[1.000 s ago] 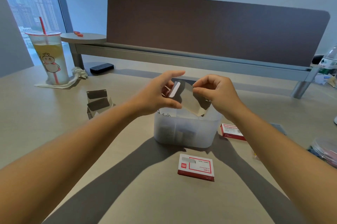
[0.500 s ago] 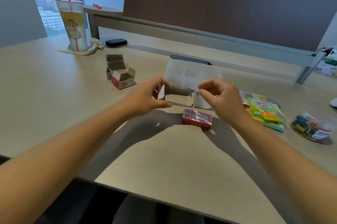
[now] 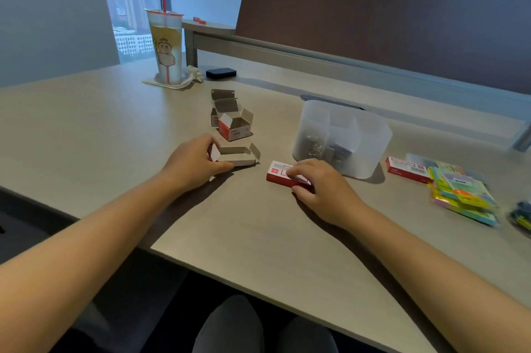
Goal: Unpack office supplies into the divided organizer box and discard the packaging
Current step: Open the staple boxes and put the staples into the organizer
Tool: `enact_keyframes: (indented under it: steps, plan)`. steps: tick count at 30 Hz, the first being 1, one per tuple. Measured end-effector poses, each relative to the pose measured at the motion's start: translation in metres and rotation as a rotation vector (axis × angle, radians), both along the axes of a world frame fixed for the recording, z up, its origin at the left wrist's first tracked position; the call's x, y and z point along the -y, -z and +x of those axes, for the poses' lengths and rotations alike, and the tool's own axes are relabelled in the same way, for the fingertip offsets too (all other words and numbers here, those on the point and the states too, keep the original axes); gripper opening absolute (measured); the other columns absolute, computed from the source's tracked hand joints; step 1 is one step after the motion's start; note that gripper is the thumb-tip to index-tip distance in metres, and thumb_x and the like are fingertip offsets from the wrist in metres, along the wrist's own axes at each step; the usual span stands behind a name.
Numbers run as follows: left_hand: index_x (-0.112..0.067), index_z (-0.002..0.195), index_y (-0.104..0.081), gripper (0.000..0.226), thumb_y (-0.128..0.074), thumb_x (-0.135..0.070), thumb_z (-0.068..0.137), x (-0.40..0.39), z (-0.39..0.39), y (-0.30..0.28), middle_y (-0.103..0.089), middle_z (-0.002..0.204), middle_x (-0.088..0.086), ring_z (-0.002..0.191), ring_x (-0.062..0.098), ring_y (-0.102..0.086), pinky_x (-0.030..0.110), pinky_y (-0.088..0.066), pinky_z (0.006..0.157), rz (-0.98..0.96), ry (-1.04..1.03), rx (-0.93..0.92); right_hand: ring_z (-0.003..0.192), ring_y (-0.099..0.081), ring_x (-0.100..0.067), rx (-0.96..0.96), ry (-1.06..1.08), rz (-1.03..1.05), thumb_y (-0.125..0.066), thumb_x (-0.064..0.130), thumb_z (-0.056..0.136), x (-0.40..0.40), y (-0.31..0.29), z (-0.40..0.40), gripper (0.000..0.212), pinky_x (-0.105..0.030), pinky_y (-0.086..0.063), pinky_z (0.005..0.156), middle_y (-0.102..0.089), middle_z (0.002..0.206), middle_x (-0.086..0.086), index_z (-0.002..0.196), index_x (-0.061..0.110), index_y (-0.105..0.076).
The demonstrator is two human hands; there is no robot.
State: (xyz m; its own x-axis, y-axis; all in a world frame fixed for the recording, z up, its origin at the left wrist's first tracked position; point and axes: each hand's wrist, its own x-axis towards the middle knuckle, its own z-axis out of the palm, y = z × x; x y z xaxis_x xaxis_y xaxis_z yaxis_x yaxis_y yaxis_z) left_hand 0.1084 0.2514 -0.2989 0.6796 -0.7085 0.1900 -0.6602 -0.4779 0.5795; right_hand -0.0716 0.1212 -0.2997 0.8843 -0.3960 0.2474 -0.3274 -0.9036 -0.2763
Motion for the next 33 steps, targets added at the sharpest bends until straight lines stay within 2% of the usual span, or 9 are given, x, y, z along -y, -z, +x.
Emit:
enact_keyframes:
  steps: [6,13,16,18,20,22,25,29,33]
  plan:
    - [-0.008,0.112,-0.052,0.047,-0.063,-0.038,0.078,0.005,0.039,0.005,-0.058,0.102,0.011,0.084,0.019,-0.045,0.033,-0.044,0.075,0.099,-0.150,0.084,0.126,-0.038,-0.020,-0.055,-0.085,-0.012,-0.046,0.036,0.090,-0.006,0.003,0.067,0.050,-0.034,-0.033,0.104,-0.040,0.141,-0.003,0.136,0.020,-0.033]
    - [-0.010,0.118,-0.049,0.050,-0.058,-0.042,0.081,0.025,0.072,0.006,-0.058,0.112,0.011,0.088,0.019,-0.045,0.034,-0.042,0.080,0.133,-0.185,0.121,0.130,-0.031,-0.022,-0.075,-0.087,0.013,-0.043,0.039,0.090,0.016,0.005,0.118,0.054,-0.035,-0.029,0.107,-0.033,0.145,-0.004,0.138,0.021,-0.027]
    - [-0.011,0.125,-0.044,0.060,-0.060,-0.044,0.078,0.030,0.076,0.009,-0.055,0.121,0.011,0.103,0.024,-0.051,0.036,-0.043,0.086,0.137,-0.190,0.117,0.134,-0.025,-0.022,-0.092,-0.071,0.016,-0.042,0.040,0.090,0.020,0.006,0.127,0.056,-0.035,-0.027,0.108,-0.026,0.149,-0.004,0.140,0.023,-0.022]
    - [-0.012,0.130,-0.040,0.066,-0.063,-0.044,0.077,0.030,0.075,0.009,-0.050,0.131,0.011,0.115,0.027,-0.047,0.039,-0.042,0.095,0.104,-0.192,0.134,0.138,-0.017,-0.023,-0.079,-0.049,0.019,-0.042,0.039,0.091,0.020,0.006,0.127,0.057,-0.036,-0.023,0.111,-0.018,0.152,-0.003,0.141,0.024,-0.019]
    - [-0.013,0.131,-0.040,0.061,-0.062,-0.039,0.079,0.028,0.067,0.005,-0.045,0.137,0.009,0.122,0.027,-0.042,0.039,-0.038,0.101,0.042,-0.176,0.193,0.140,-0.014,-0.023,-0.035,-0.033,0.023,-0.044,0.036,0.091,0.017,0.004,0.121,0.057,-0.036,-0.020,0.112,-0.015,0.153,-0.004,0.141,0.022,-0.020]
    - [-0.013,0.127,-0.045,0.050,-0.059,-0.033,0.083,0.025,0.054,-0.002,-0.047,0.136,0.008,0.123,0.025,-0.041,0.036,-0.036,0.100,-0.040,-0.112,0.267,0.137,-0.021,-0.022,0.007,-0.029,0.012,-0.044,0.032,0.091,0.012,0.001,0.109,0.052,-0.034,-0.023,0.111,-0.023,0.150,-0.005,0.138,0.018,-0.027]
    - [-0.013,0.119,-0.054,0.037,-0.057,-0.026,0.084,0.025,0.025,-0.010,-0.054,0.129,0.007,0.118,0.022,-0.045,0.027,-0.037,0.091,-0.100,0.080,0.309,0.129,-0.035,-0.018,0.031,-0.045,-0.021,-0.044,0.028,0.092,0.006,-0.002,0.079,0.041,-0.029,-0.033,0.104,-0.040,0.141,-0.004,0.130,0.014,-0.041]
    - [-0.016,0.115,-0.056,0.032,-0.055,-0.028,0.085,0.040,-0.018,-0.014,-0.056,0.125,0.003,0.114,0.016,-0.048,0.022,-0.036,0.088,-0.072,0.297,0.278,0.117,-0.047,-0.017,0.049,-0.010,-0.021,-0.046,0.024,0.091,0.012,-0.002,0.018,0.033,-0.026,-0.038,0.096,-0.053,0.128,-0.005,0.121,0.013,-0.052]
    - [-0.019,0.115,-0.056,0.031,-0.054,-0.029,0.086,0.069,-0.065,-0.014,-0.056,0.124,0.000,0.113,0.013,-0.048,0.021,-0.037,0.091,-0.009,0.490,0.260,0.105,-0.053,-0.017,0.039,0.120,-0.005,-0.049,0.022,0.089,0.031,0.001,-0.045,0.028,-0.023,-0.041,0.085,-0.060,0.116,-0.006,0.114,0.011,-0.057]
